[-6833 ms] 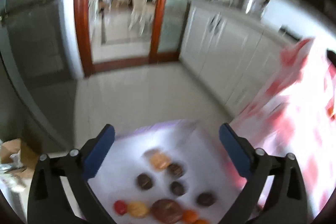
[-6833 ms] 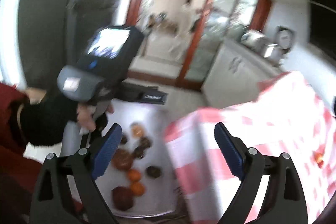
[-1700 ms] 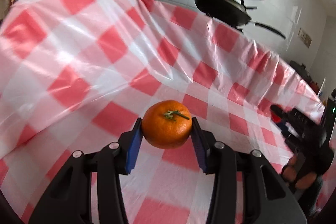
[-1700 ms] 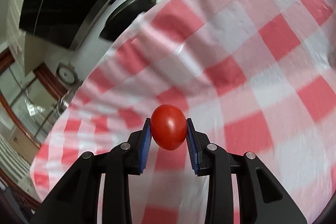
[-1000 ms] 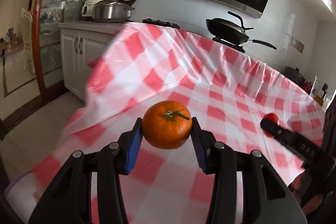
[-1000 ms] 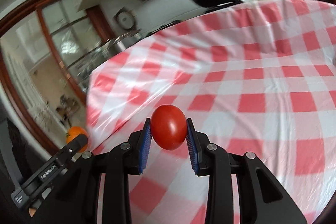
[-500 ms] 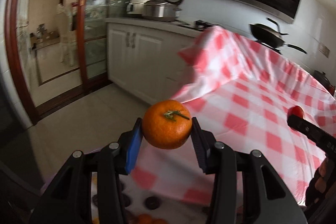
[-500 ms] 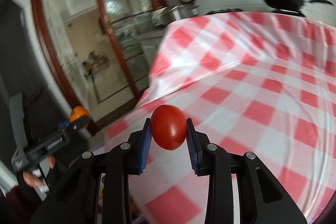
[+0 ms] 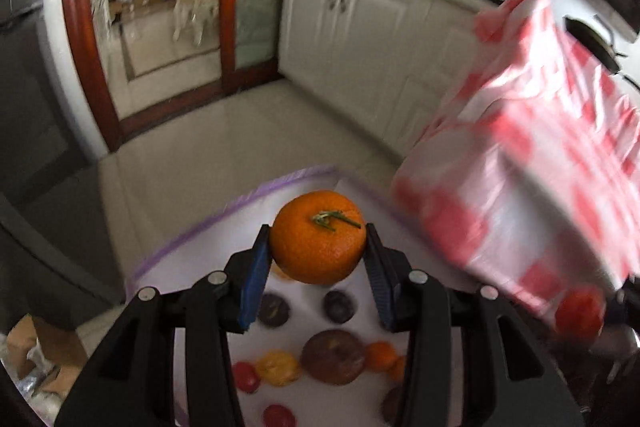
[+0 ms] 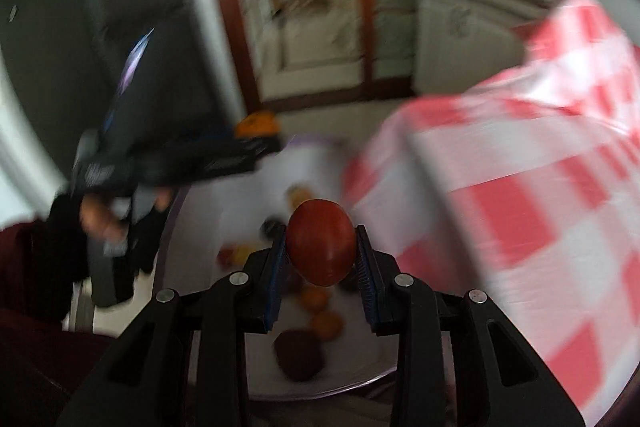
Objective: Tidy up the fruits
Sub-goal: 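Carry both fruits into the white box and open both tools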
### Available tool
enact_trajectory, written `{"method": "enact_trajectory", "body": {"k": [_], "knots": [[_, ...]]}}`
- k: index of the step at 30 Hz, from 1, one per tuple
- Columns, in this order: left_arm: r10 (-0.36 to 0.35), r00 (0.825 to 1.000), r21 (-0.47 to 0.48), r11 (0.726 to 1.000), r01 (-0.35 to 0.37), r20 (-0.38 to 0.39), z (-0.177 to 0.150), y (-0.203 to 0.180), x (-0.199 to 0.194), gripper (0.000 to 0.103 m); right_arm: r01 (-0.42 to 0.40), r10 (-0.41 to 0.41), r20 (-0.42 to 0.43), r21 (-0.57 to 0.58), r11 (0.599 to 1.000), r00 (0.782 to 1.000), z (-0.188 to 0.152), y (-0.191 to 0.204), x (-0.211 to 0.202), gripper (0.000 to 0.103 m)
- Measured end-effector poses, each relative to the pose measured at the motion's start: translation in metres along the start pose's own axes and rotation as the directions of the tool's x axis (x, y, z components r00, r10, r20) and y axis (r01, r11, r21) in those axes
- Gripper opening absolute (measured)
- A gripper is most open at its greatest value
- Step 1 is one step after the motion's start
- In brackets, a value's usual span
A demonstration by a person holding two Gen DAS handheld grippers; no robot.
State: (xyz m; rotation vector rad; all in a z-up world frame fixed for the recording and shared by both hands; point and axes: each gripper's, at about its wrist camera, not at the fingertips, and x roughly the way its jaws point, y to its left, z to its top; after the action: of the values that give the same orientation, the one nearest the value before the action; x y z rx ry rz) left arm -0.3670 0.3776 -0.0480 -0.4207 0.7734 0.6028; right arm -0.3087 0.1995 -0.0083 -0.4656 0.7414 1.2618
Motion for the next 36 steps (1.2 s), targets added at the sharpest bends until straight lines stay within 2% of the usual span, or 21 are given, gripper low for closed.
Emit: {"method": "enact_trajectory", "body": {"k": [3, 6, 7, 9, 10, 12, 13, 16, 19, 24, 31, 33, 36], "knots": [[0.03, 0.996, 0.013, 0.999, -0.029, -0.079, -0.012, 0.01, 0.022, 0.045, -0.069, 0.061, -0.144, -0.049, 0.996, 0.988, -0.011, 0.018, 0.039, 0.032], [0.063, 0.986, 0.043, 0.997, -0.057, -0.152, -0.023, 0.019, 0.044, 0.045, -0.154, 0.132, -0.294, -0.052, 0.987, 0.947, -0.024, 0.031, 0.079, 0.032], [0.069, 0.982, 0.052, 0.997, -0.061, -0.178, -0.026, 0.022, 0.051, 0.045, -0.184, 0.156, -0.351, -0.049, 0.982, 0.923, -0.028, 0.036, 0.094, 0.032], [0.082, 0.973, 0.058, 0.996, -0.071, -0.215, -0.031, 0.028, 0.062, 0.045, -0.214, 0.178, -0.404, -0.046, 0.976, 0.897, -0.032, 0.042, 0.11, 0.032], [0.089, 0.968, 0.061, 0.995, -0.076, -0.233, -0.033, 0.031, 0.067, 0.045, -0.236, 0.197, -0.441, -0.035, 0.971, 0.876, -0.034, 0.045, 0.122, 0.032], [0.103, 0.957, 0.061, 0.994, -0.09, -0.272, -0.037, 0.038, 0.076, 0.045, -0.253, 0.211, -0.481, -0.023, 0.967, 0.851, -0.038, 0.049, 0.136, 0.032], [0.112, 0.95, 0.054, 0.993, -0.101, -0.29, -0.037, 0.043, 0.08, 0.045, -0.266, 0.215, -0.514, -0.026, 0.964, 0.831, -0.04, 0.053, 0.146, 0.032], [0.111, 0.935, 0.003, 0.993, -0.117, -0.338, -0.036, 0.056, 0.088, 0.045, -0.267, 0.181, -0.567, -0.072, 0.961, 0.804, -0.045, 0.066, 0.164, 0.032], [0.152, 0.914, -0.013, 0.985, -0.169, -0.377, -0.037, 0.058, 0.095, 0.045, -0.269, 0.141, -0.603, -0.127, 0.955, 0.785, -0.048, 0.079, 0.174, 0.032], [0.196, 0.887, -0.005, 0.976, -0.218, -0.418, -0.038, 0.062, 0.102, 0.045, -0.261, 0.081, -0.621, -0.204, 0.944, 0.78, -0.056, 0.094, 0.175, 0.032], [0.223, 0.868, 0.039, 0.972, -0.23, -0.443, -0.042, 0.059, 0.111, 0.046, -0.222, 0.042, -0.631, -0.21, 0.952, 0.775, -0.061, 0.096, 0.175, 0.033], [0.228, 0.863, 0.045, 0.971, -0.234, -0.451, -0.043, 0.058, 0.112, 0.046, -0.22, 0.04, -0.631, -0.209, 0.953, 0.775, -0.062, 0.086, 0.175, 0.033], [0.232, 0.855, 0.048, 0.97, -0.238, -0.464, -0.043, 0.059, 0.114, 0.046, -0.215, 0.029, -0.633, -0.218, 0.952, 0.774, -0.058, 0.098, 0.189, 0.033]]}}
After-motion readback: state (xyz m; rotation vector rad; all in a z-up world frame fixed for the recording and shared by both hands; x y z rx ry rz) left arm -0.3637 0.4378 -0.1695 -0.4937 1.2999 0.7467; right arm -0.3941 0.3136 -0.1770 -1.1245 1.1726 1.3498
